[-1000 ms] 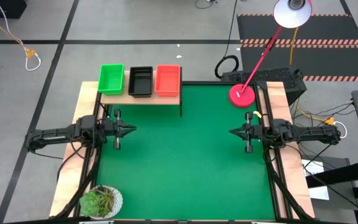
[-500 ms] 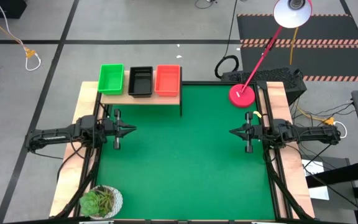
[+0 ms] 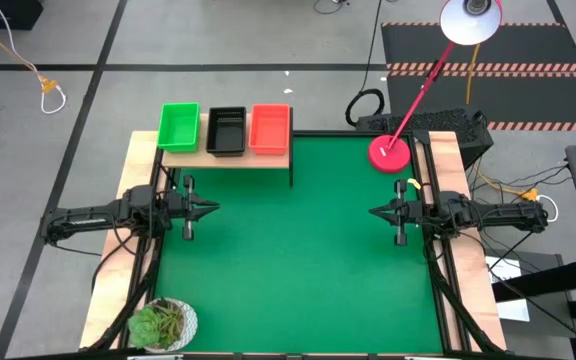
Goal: Stack baskets on shelf by color
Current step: Return to Home Position
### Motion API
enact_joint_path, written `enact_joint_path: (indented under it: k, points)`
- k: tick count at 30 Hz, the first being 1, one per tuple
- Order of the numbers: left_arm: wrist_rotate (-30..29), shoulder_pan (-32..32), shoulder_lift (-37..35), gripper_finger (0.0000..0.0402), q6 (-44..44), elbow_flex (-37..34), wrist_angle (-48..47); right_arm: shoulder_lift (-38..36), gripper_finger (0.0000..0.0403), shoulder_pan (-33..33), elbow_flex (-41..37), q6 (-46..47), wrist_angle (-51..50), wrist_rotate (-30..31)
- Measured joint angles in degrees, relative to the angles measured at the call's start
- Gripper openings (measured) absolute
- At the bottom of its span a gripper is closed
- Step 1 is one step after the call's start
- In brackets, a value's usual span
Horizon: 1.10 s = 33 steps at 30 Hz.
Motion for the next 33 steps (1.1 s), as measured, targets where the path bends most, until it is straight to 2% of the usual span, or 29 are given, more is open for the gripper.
enact_joint_path:
  k: [33]
  points:
    - [0.0, 0.0, 0.0, 0.0037, 0.0, 0.0, 0.0, 0.0, 0.0002, 0.0, 0.0, 0.0, 0.0, 0.0]
